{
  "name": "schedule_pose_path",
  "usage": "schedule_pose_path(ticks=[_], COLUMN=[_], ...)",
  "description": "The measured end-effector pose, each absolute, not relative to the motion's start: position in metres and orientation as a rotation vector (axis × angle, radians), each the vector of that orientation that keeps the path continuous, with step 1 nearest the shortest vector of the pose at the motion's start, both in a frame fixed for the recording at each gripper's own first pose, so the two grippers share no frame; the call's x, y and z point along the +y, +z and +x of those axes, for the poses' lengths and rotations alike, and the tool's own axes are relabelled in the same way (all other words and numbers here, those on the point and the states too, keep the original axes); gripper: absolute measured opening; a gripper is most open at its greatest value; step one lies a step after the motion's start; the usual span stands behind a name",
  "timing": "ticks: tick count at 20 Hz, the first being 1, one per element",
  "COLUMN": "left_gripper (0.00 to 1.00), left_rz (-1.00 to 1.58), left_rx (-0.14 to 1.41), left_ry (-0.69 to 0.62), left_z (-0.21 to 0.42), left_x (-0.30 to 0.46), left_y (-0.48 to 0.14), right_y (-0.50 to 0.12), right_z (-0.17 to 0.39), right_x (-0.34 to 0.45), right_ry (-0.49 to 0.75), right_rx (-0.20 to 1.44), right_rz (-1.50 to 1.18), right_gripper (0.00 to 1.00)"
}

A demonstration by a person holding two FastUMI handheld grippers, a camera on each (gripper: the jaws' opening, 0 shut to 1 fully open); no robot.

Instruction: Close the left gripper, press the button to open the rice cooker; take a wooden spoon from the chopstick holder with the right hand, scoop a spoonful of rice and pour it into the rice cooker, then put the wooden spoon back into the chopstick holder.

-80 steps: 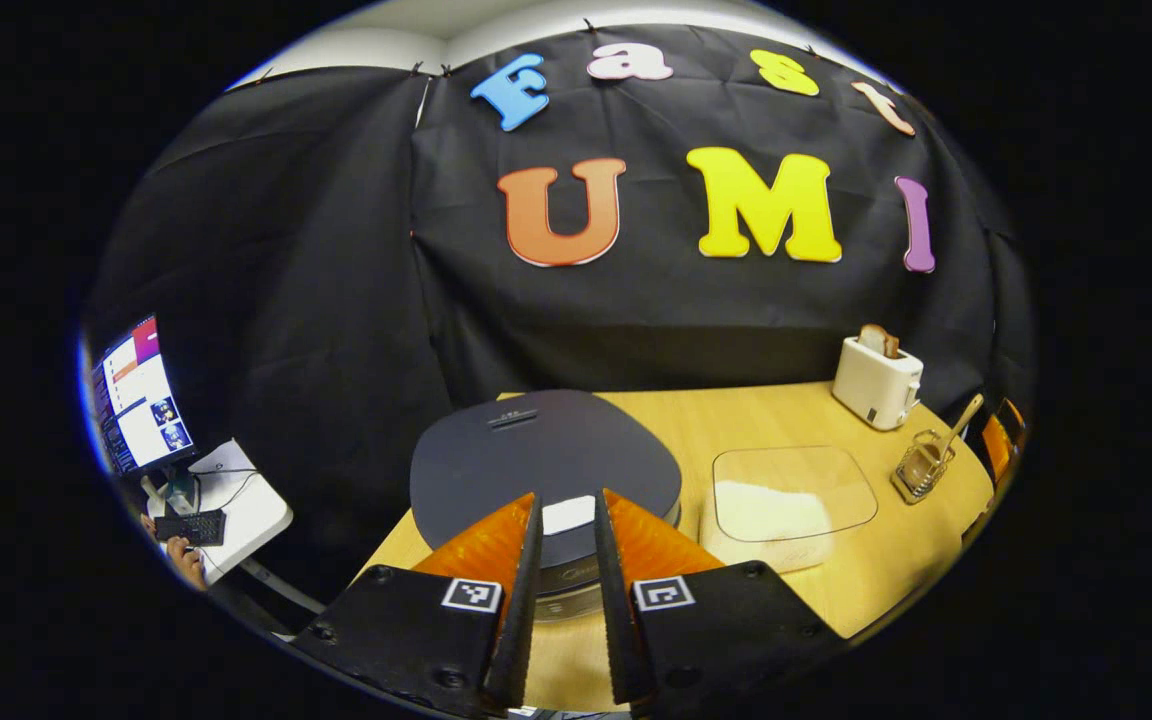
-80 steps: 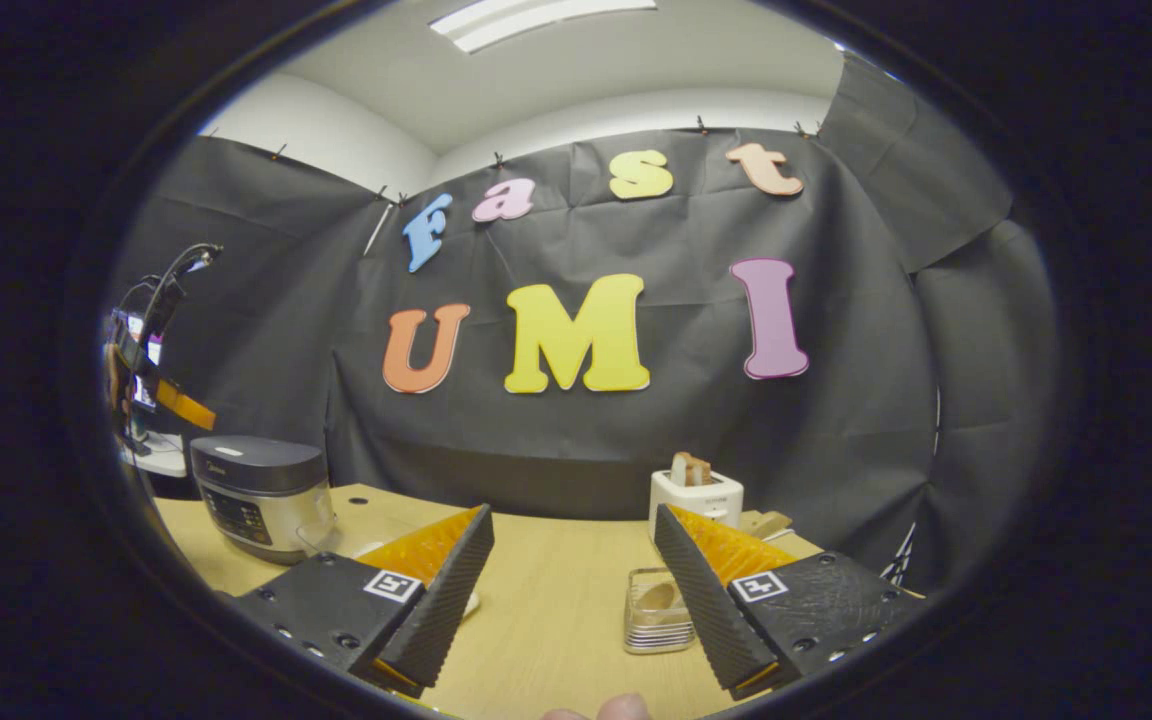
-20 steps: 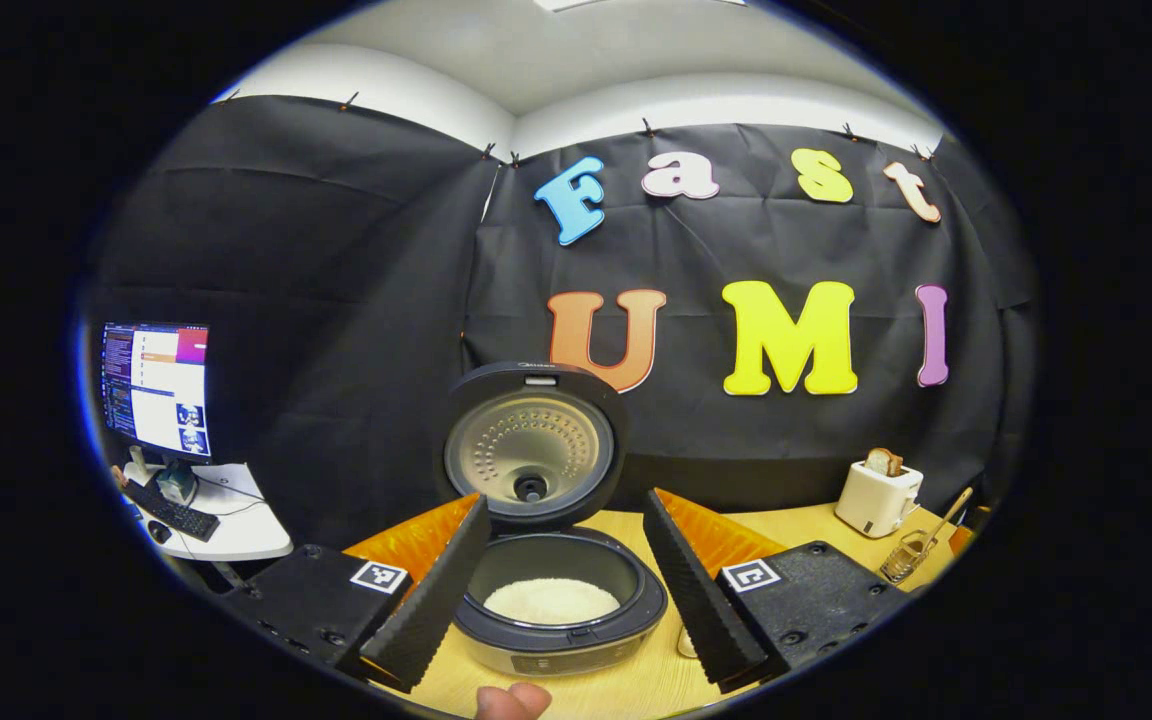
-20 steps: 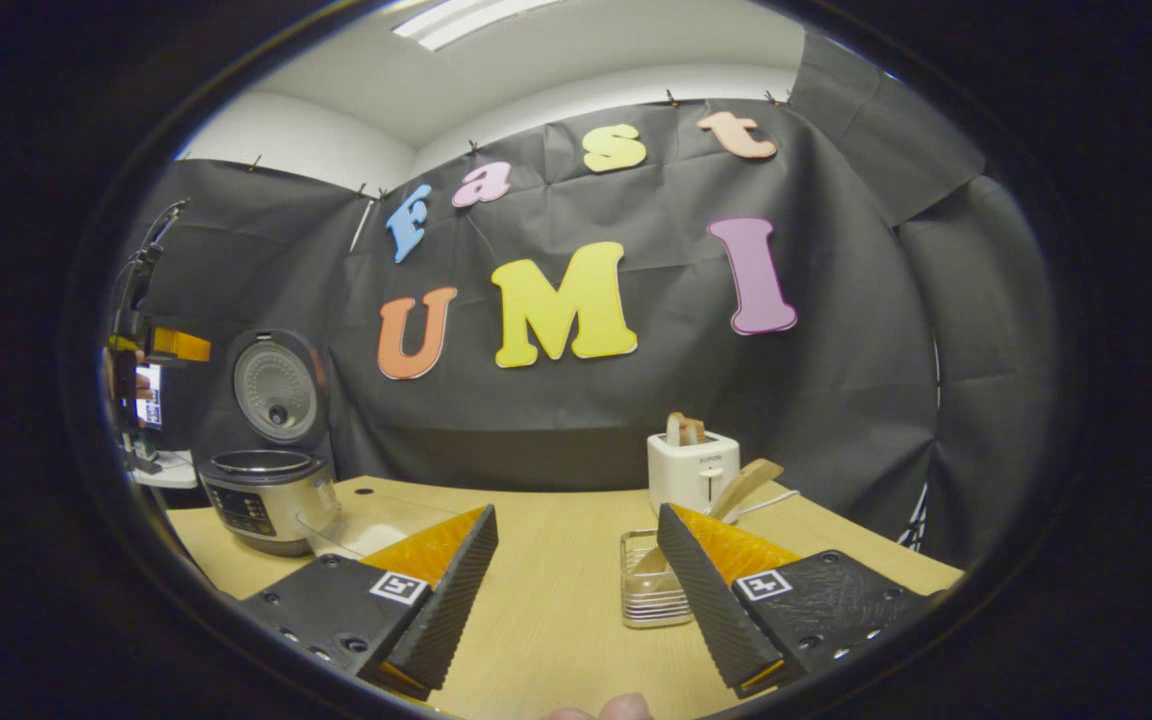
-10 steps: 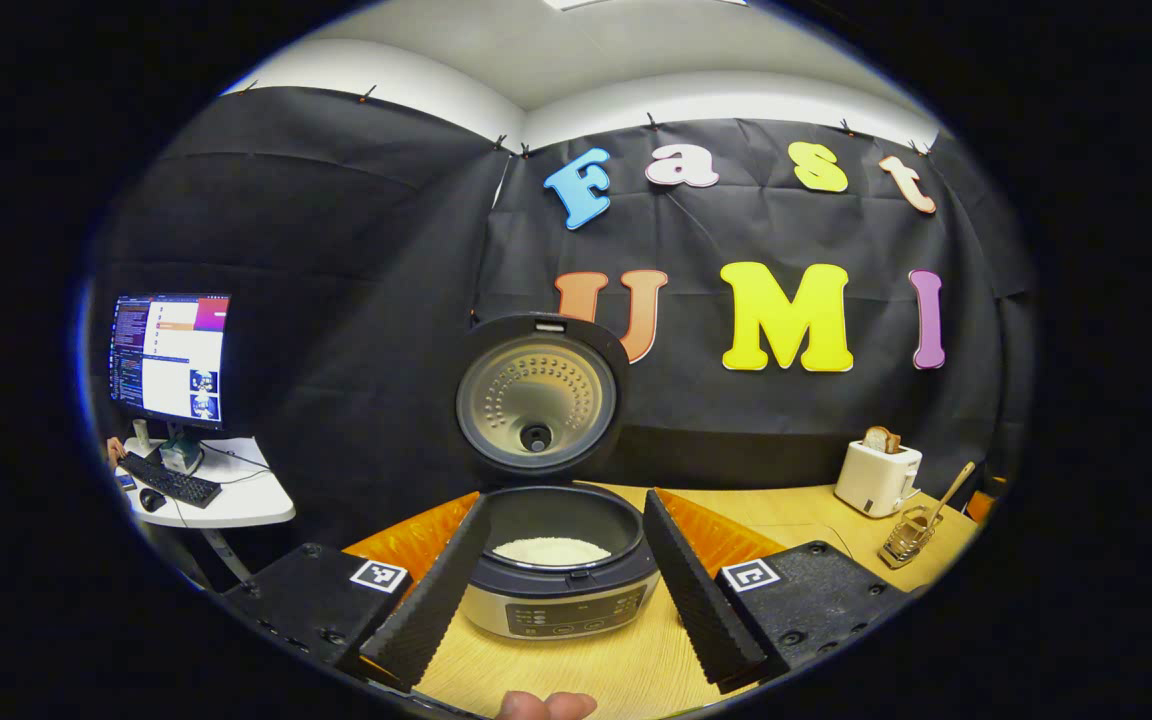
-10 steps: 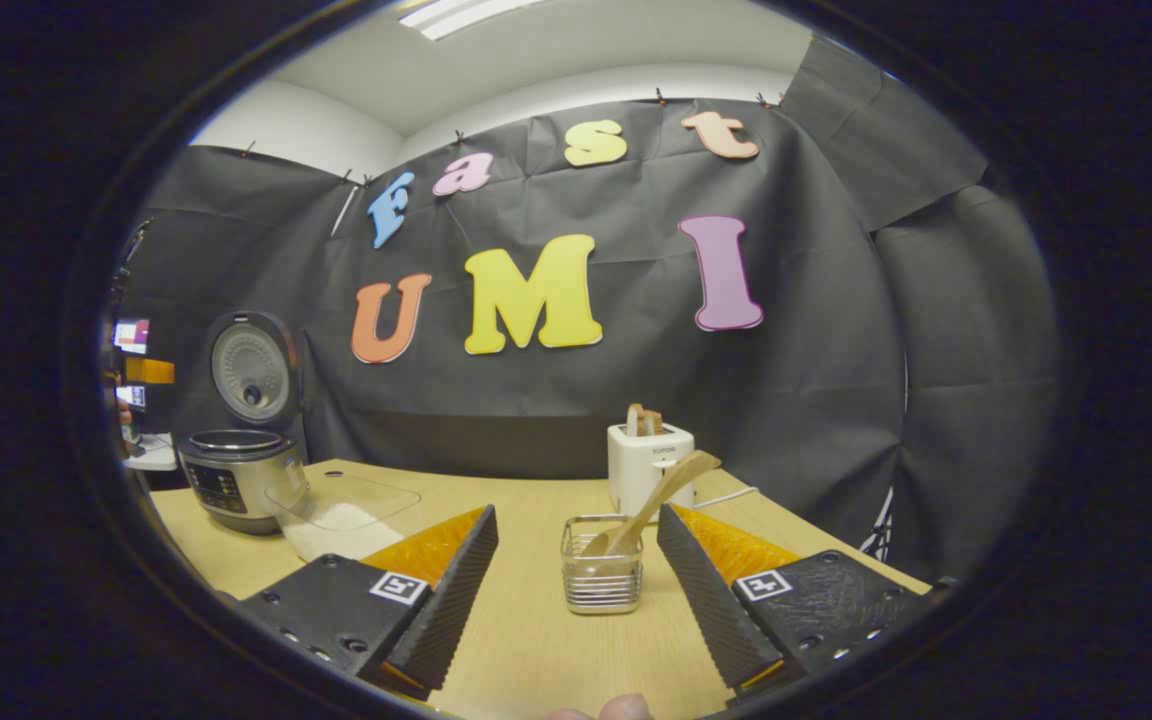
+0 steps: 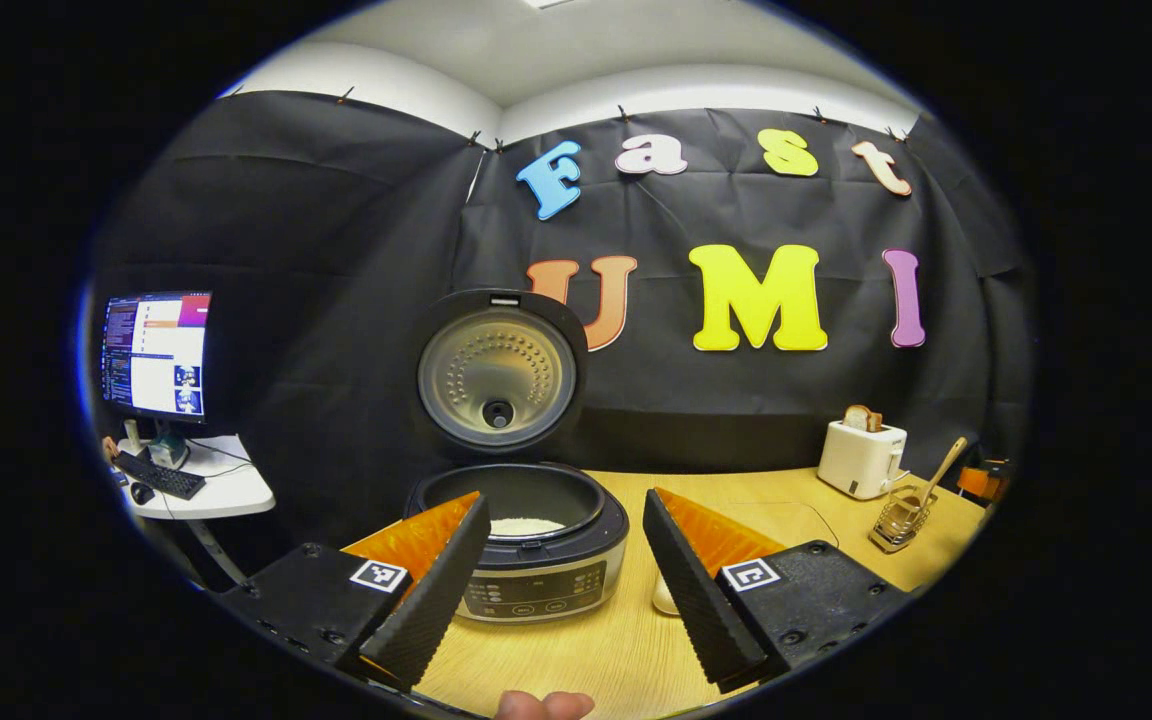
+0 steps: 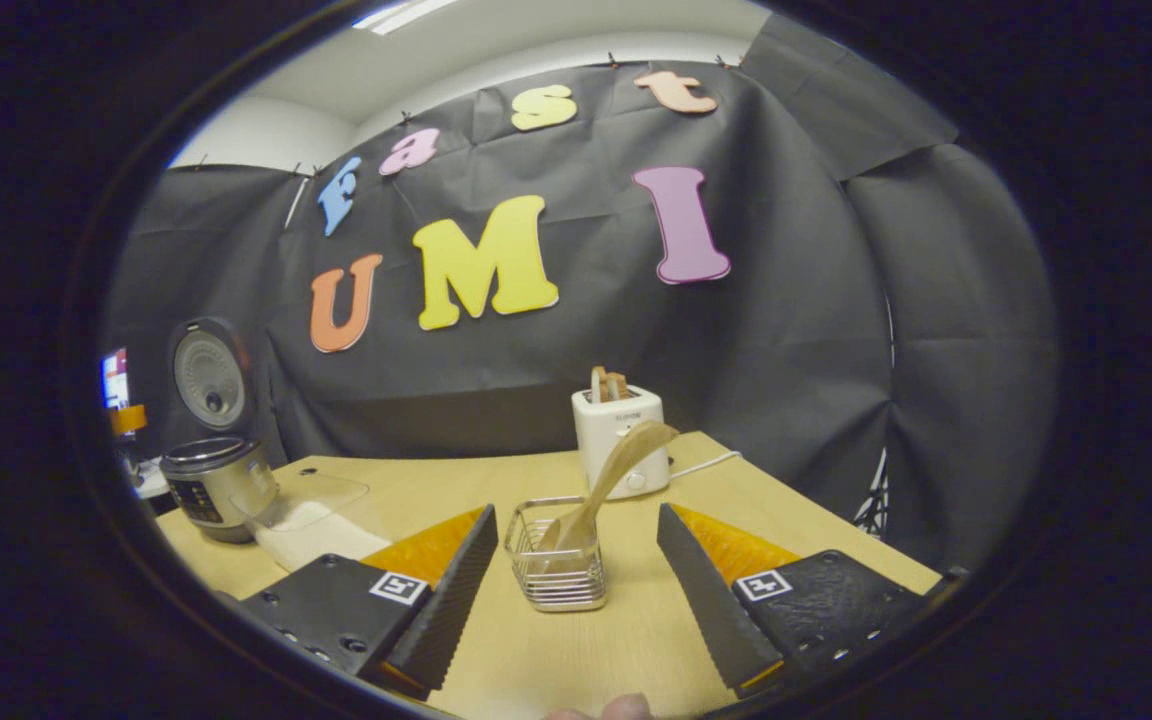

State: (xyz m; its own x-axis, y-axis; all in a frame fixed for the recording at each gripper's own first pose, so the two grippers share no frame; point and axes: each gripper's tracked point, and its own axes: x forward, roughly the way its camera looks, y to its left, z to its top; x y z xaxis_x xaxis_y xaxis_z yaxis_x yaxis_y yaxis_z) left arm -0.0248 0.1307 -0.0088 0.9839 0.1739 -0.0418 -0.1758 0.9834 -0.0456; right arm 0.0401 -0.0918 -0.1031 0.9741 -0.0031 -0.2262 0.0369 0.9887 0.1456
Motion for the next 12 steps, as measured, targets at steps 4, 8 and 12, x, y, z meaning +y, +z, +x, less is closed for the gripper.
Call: schedule_pose_path(ticks=[4,8,12], left_gripper=[0.98,0.98,0.98], left_rz=[-0.044,-0.042,-0.026], left_rx=[0.024,0.022,0.030], left_ry=[0.203,0.253,0.291], left_z=[-0.032,-0.042,-0.048], left_x=[0.141,0.160,0.174], left_y=[-0.005,-0.008,-0.011], right_y=[-0.121,-0.132,-0.147], right_z=[0.079,0.117,0.139], right_x=[-0.097,-0.099,-0.097], right_ry=[-0.028,-0.036,-0.038], right_rx=[0.293,0.327,0.365], right_rz=[0.195,0.238,0.270], right_gripper=[0.96,0.96,0.96])
